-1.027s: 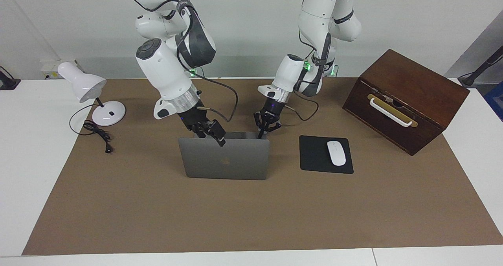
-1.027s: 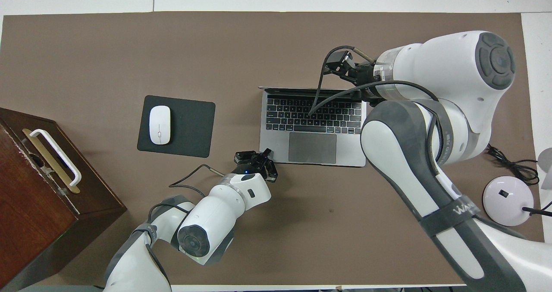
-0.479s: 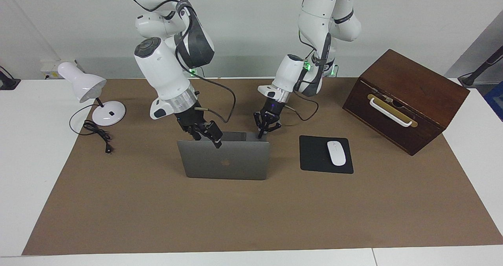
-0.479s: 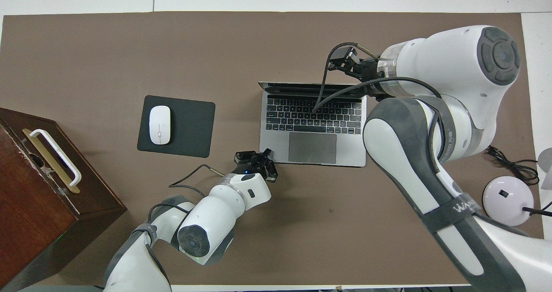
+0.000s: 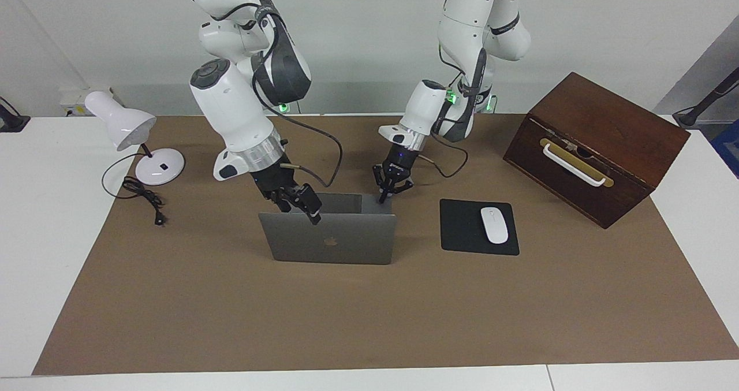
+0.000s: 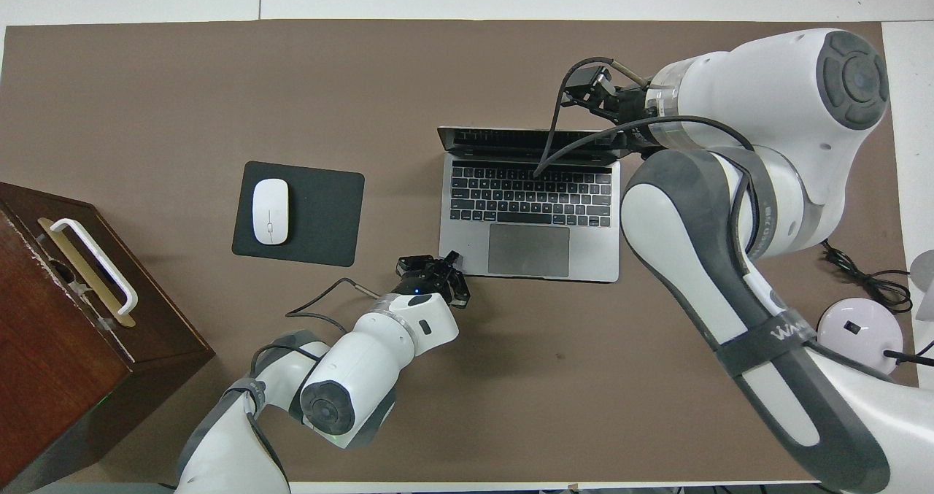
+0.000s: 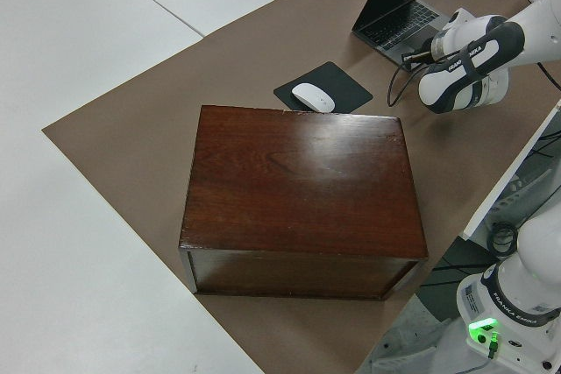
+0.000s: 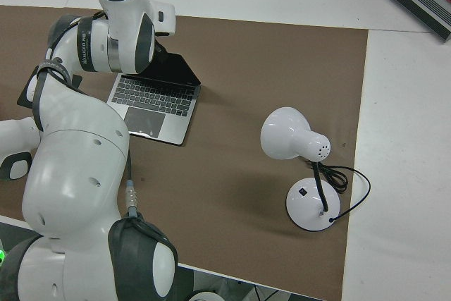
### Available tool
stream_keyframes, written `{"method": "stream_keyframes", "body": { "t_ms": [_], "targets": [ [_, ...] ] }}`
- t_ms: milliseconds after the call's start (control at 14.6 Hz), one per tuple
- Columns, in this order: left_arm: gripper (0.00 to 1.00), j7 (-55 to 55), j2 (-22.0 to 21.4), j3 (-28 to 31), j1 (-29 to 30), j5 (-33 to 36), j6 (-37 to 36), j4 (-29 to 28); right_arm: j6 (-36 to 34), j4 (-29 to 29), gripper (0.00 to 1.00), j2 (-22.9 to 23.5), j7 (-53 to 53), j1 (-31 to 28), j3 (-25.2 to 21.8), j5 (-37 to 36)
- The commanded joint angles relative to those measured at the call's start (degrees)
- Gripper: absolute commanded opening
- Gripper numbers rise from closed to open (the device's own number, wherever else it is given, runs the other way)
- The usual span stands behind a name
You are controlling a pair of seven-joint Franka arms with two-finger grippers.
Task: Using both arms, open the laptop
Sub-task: 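Push the lid fully open with the right gripper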
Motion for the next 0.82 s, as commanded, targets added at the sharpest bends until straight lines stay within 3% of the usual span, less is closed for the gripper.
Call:
{"method": "stream_keyframes", "body": {
  "t_ms": [0,753],
  "targets": [
    [0.00,0.7,2.6,0.6,-0.2,0.3,0.6,0.6,-1.1,4.1,0.99,2.6,-1.7,-1.6,0.7,-0.8],
    [0.00,0.7,2.6,0.6,-0.2,0.3,0.6,0.6,-2.1,5.0,0.99,3.3,-4.1,-2.8,0.7,-0.8]
  ]
}}
